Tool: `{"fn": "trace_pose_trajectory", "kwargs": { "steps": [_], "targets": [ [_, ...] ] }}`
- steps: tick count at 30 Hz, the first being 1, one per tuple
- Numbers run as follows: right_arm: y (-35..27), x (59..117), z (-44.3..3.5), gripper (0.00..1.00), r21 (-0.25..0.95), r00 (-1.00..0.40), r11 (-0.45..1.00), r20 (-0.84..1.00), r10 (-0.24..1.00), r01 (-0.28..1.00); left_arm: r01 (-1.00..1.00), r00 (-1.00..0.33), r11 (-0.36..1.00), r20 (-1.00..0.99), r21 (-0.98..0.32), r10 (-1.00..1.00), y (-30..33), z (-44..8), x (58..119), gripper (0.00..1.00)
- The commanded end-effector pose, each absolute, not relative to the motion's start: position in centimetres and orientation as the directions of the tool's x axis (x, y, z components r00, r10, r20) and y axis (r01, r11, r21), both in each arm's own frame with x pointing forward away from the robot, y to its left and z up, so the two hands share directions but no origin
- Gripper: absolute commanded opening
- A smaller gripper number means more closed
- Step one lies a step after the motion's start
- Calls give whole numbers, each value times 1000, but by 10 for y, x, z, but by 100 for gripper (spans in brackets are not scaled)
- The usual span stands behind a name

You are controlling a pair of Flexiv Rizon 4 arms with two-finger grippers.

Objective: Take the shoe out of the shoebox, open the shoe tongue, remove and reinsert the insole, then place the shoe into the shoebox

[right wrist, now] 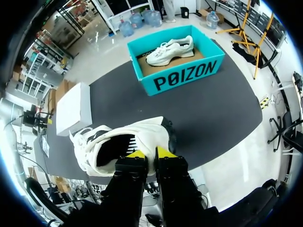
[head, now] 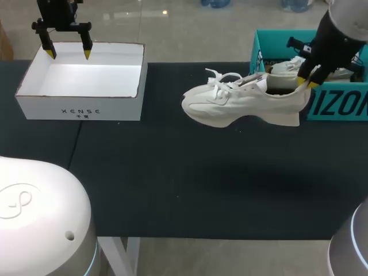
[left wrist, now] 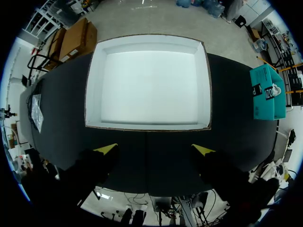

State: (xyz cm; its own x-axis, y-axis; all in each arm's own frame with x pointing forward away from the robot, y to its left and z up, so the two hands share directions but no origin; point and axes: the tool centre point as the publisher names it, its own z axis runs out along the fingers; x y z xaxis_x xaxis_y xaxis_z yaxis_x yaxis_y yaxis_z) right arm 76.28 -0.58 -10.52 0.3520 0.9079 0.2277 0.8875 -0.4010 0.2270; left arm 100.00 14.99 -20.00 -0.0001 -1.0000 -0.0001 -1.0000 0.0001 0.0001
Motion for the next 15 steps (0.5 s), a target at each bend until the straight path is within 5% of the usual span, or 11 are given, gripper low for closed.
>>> {"fn": "trace_pose_trajectory", "kwargs": {
  "steps": [1,15],
  "targets": [
    [-4,761,-127,0,224,343,-401,255,904,888,-1000,0,0,0,0,-1000,150,-200,1000,100],
    [4,743,-201,0,214,338,-402,280,898,890,-1000,0,0,0,0,-1000,150,-200,1000,100]
  ]
}}
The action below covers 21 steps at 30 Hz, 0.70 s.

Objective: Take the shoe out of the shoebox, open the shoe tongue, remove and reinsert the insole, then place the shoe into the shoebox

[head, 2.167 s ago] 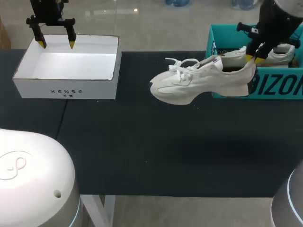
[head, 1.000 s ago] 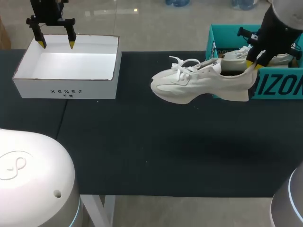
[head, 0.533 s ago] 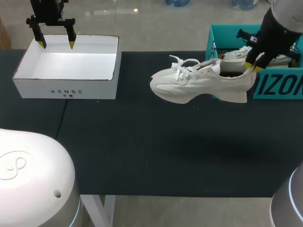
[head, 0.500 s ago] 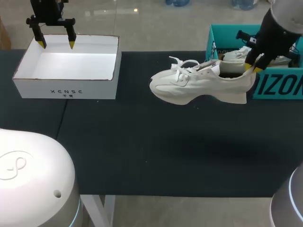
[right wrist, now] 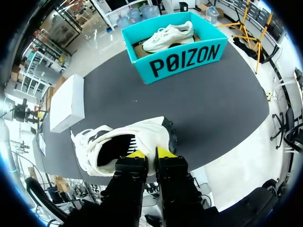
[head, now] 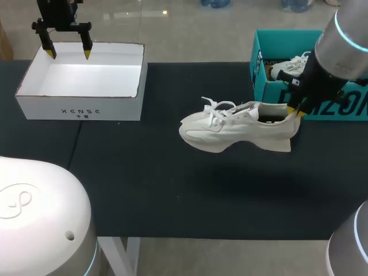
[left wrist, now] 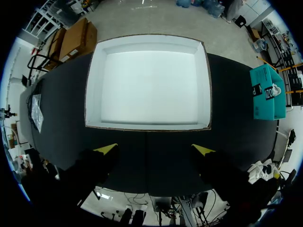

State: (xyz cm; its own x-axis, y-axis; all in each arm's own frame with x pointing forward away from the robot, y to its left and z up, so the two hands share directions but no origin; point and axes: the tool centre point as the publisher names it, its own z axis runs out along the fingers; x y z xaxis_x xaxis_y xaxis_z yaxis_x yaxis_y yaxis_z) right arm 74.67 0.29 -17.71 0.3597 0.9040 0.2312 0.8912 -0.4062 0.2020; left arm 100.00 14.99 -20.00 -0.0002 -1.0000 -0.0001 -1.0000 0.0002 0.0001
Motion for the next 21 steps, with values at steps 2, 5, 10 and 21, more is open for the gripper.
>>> {"fn": "trace_pose_trajectory", "kwargs": {
  "steps": [2,5,10,21],
  "targets": [
    [4,741,-212,0,213,339,-404,284,897,890,-1000,0,0,0,0,-1000,150,-200,1000,100],
    [5,739,-229,0,204,339,-404,289,895,892,-1000,0,0,0,0,-1000,150,-200,1000,100],
    [4,736,-250,0,202,335,-404,304,892,892,-1000,0,0,0,0,-1000,150,-200,1000,100],
    [8,737,-299,0,167,333,-400,323,886,901,-1000,0,0,0,0,-1000,150,-200,1000,100]
  ]
}}
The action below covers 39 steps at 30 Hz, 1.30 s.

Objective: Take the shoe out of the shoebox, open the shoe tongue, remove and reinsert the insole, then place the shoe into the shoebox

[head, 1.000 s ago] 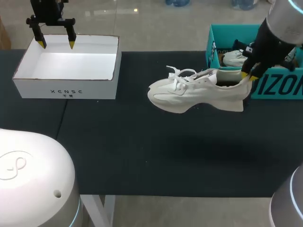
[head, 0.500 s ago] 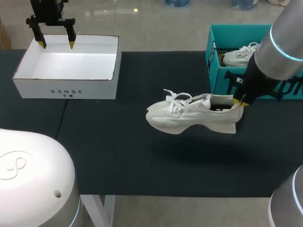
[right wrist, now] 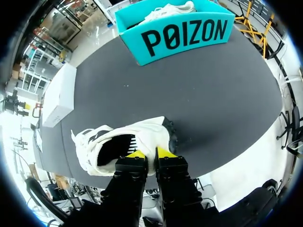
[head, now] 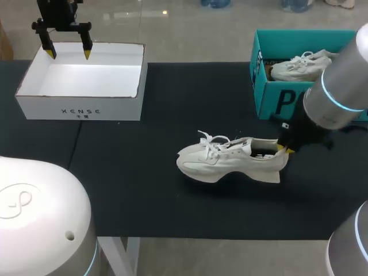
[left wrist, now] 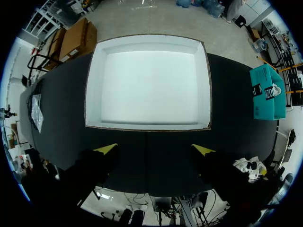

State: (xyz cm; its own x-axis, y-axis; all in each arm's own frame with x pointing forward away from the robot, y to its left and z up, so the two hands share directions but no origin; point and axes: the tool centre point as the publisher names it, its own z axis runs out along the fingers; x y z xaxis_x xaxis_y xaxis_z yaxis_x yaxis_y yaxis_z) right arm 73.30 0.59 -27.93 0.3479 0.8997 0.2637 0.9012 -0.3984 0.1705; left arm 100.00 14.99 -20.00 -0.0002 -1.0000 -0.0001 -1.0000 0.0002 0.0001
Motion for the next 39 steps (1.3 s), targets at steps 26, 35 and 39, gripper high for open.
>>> {"fn": "trace_pose_trajectory", "kwargs": {
  "steps": [26,35,39],
  "targets": [
    [23,737,-347,100,109,358,-401,285,889,909,-1000,0,0,0,0,-1000,150,-200,1000,100],
    [13,731,-303,100,104,349,-392,295,890,914,-1000,0,0,0,0,-1000,150,-200,1000,100],
    [9,730,-280,100,121,263,-317,331,906,941,-1000,0,0,0,0,-1000,150,-200,1000,100]
  ]
}}
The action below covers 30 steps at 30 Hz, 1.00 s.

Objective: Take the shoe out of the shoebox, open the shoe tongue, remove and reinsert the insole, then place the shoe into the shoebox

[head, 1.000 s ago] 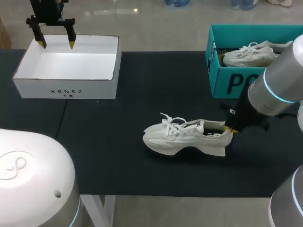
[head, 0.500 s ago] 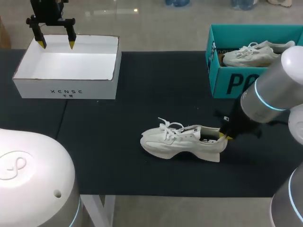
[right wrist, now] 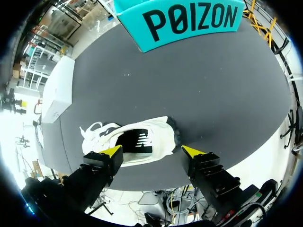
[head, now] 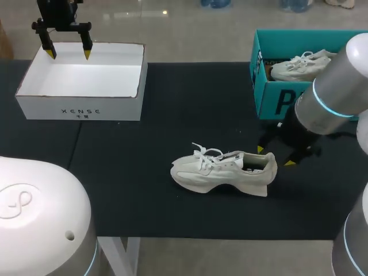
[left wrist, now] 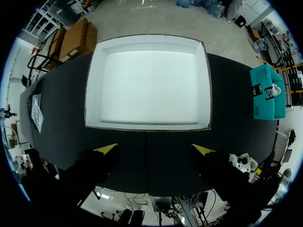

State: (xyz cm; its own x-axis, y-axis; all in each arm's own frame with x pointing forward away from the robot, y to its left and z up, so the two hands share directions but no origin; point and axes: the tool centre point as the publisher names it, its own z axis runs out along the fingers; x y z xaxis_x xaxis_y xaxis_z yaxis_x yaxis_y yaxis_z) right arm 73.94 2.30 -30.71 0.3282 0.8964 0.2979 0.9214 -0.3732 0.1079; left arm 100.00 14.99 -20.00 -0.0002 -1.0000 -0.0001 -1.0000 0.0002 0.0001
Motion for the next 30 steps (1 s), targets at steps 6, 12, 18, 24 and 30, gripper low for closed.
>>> {"fn": "trace_pose_trajectory", "kwargs": {
  "steps": [6,12,18,24,30],
  "targets": [
    [7,728,-256,100,184,-125,59,373,920,981,-1000,0,0,0,0,-1000,150,-200,1000,100],
    [14,705,-245,100,217,-563,520,297,771,826,-1000,0,0,0,0,-1000,150,-200,1000,100],
    [16,698,-242,100,168,-594,570,259,762,804,-1000,0,0,0,0,-1000,150,-200,1000,100],
    [16,698,-242,100,168,-594,570,259,762,804,-1000,0,0,0,0,-1000,150,-200,1000,100],
    [16,698,-242,100,168,-594,570,259,762,804,-1000,0,0,0,0,-1000,150,-200,1000,100]
  ]
}}
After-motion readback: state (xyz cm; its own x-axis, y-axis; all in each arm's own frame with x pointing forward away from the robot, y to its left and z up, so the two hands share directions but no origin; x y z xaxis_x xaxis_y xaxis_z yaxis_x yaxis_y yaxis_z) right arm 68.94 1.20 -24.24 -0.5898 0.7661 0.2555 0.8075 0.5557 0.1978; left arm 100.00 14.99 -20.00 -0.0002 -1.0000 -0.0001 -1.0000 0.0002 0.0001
